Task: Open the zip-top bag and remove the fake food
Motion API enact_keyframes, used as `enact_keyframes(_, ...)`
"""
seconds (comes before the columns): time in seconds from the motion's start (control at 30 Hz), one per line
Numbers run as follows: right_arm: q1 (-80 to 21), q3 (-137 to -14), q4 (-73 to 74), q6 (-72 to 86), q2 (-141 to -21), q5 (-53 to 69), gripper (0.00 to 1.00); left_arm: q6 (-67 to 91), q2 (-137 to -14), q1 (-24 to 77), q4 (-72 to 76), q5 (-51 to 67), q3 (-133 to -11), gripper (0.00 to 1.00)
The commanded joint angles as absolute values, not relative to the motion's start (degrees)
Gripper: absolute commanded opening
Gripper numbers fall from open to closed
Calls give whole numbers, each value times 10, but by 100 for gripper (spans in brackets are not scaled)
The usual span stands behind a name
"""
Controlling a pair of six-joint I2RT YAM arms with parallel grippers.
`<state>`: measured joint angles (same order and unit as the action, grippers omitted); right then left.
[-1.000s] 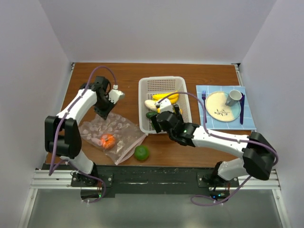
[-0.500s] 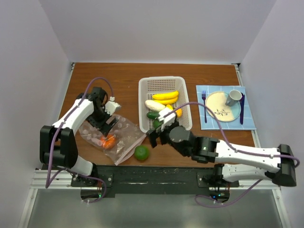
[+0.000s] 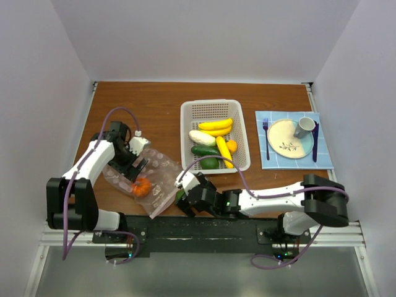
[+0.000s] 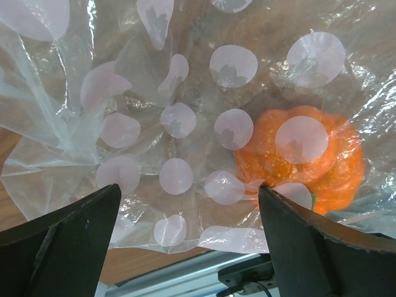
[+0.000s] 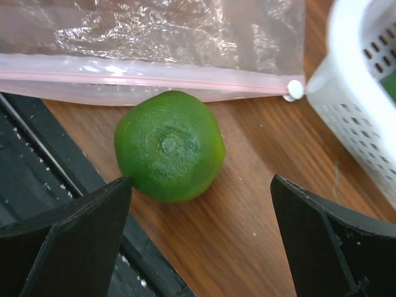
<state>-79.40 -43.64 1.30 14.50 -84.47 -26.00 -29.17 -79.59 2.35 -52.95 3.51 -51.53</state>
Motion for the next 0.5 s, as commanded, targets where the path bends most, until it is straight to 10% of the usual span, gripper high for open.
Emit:
enact_keyframes(0.0, -796, -440, -66, 145, -872, -266, 99, -327, -852, 22, -448, 23, -443, 100)
enact_keyframes(0.17, -795, -463, -85, 157, -929, -245, 99, -330, -892, 22, -421, 13, -433, 95)
enact_keyframes(0.47, -795, -467, -113, 178, -984, -229, 96, -331, -924, 22, -394, 6, -415, 57)
